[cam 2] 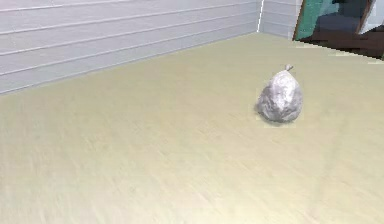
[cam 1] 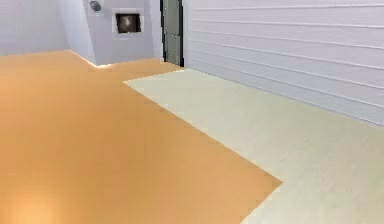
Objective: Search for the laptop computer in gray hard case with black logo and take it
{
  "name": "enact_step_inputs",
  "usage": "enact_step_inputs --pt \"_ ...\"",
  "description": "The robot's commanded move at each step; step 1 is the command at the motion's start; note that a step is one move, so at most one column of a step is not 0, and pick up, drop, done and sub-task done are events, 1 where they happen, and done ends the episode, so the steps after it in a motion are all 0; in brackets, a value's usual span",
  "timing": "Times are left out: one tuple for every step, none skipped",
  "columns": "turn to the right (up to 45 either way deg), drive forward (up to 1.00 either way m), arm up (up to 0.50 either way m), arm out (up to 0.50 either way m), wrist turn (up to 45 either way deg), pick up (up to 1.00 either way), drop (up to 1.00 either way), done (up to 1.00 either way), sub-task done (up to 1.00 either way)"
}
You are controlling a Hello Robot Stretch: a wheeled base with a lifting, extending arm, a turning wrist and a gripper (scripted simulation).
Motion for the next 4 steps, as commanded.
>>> enact_step_inputs --pt "45.0 0.0 0.0 0.0 0.0 0.0 0.0 0.0 0.0" --pt "24.0 0.0 0.0 0.0 0.0 0.0 0.0 0.0 0.0" --pt "0.0 0.05 0.0 0.0 0.0 0.0 0.0 0.0 0.0" --pt "27.0 0.0 0.0 0.0 0.0 0.0 0.0 0.0 0.0"
